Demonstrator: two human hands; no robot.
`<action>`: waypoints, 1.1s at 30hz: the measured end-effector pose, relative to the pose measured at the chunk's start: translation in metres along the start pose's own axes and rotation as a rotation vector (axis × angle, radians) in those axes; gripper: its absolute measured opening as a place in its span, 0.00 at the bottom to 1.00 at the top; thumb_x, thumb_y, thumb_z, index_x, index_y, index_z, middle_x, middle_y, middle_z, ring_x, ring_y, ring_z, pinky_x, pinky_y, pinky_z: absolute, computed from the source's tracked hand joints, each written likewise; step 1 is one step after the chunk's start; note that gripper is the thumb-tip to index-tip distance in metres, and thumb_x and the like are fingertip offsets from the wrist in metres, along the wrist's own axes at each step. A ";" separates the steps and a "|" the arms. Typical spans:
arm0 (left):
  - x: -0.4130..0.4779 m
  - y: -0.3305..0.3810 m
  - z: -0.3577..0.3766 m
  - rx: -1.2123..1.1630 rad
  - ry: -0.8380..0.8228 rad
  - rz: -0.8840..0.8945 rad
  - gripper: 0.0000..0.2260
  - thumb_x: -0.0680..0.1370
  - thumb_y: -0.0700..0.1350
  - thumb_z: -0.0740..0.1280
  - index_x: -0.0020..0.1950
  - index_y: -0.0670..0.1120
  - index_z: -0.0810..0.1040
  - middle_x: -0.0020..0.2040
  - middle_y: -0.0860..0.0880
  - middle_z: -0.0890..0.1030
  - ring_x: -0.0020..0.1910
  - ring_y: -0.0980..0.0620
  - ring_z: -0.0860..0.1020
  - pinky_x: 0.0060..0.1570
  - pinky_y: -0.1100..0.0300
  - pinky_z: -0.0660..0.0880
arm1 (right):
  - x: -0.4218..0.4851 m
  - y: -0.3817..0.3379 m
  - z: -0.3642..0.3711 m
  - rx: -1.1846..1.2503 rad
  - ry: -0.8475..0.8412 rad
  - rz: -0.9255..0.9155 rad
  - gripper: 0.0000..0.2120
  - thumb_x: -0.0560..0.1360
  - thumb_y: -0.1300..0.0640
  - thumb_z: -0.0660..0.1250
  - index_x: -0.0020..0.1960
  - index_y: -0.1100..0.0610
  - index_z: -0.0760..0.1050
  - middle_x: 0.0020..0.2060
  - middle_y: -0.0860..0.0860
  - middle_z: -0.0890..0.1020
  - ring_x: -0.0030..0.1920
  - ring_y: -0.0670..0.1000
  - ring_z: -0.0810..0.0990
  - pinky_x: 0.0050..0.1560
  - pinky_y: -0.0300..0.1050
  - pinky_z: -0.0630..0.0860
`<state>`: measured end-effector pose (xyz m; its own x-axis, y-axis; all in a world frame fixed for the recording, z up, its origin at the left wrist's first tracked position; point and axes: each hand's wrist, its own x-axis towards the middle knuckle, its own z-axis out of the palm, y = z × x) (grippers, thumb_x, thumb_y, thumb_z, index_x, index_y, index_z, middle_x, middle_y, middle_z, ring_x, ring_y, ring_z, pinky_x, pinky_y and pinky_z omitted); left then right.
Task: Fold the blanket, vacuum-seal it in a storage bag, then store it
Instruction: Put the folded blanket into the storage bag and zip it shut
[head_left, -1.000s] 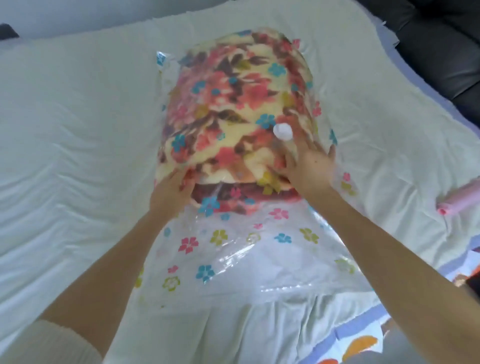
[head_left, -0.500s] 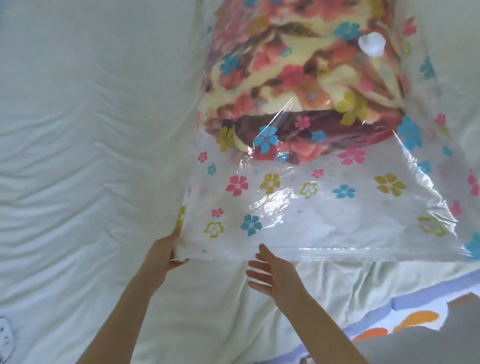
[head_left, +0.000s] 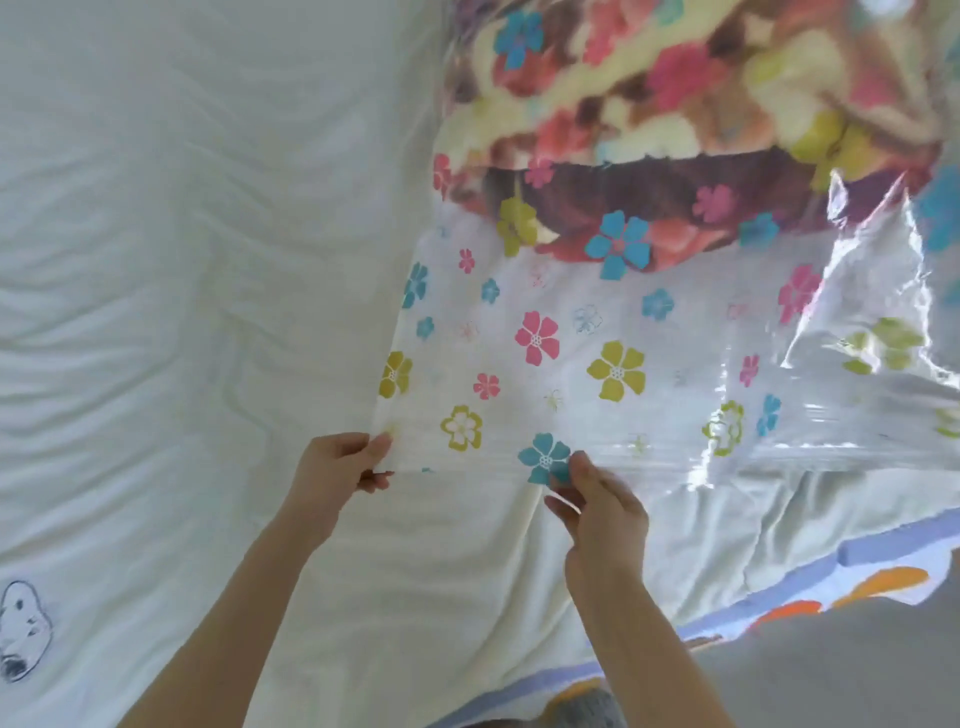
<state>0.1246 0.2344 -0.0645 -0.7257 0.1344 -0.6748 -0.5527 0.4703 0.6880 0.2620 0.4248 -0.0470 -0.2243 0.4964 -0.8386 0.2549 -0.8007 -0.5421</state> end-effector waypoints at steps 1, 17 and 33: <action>0.003 -0.002 -0.004 0.010 -0.020 -0.003 0.10 0.77 0.40 0.67 0.36 0.38 0.80 0.25 0.48 0.77 0.24 0.54 0.75 0.27 0.66 0.72 | 0.009 0.007 0.007 -0.014 0.069 0.008 0.05 0.75 0.63 0.69 0.40 0.61 0.76 0.35 0.56 0.81 0.30 0.49 0.81 0.29 0.38 0.78; 0.036 0.048 0.022 0.472 0.496 0.358 0.17 0.73 0.47 0.71 0.54 0.36 0.75 0.53 0.38 0.78 0.57 0.38 0.74 0.57 0.50 0.67 | 0.039 -0.062 -0.031 0.370 -0.231 0.057 0.27 0.57 0.53 0.80 0.53 0.56 0.76 0.54 0.52 0.83 0.54 0.54 0.81 0.57 0.50 0.73; 0.044 0.261 0.264 1.490 -0.044 1.335 0.30 0.75 0.70 0.47 0.75 0.62 0.51 0.78 0.49 0.46 0.76 0.40 0.42 0.68 0.30 0.42 | 0.075 -0.041 -0.113 0.284 0.392 0.038 0.05 0.73 0.68 0.69 0.39 0.66 0.75 0.22 0.56 0.78 0.18 0.46 0.71 0.22 0.34 0.70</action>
<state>0.0568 0.5935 0.0146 -0.2931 0.9552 -0.0407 0.9558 0.2917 -0.0371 0.3407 0.5327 -0.0938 0.1651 0.5104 -0.8439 -0.0232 -0.8534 -0.5207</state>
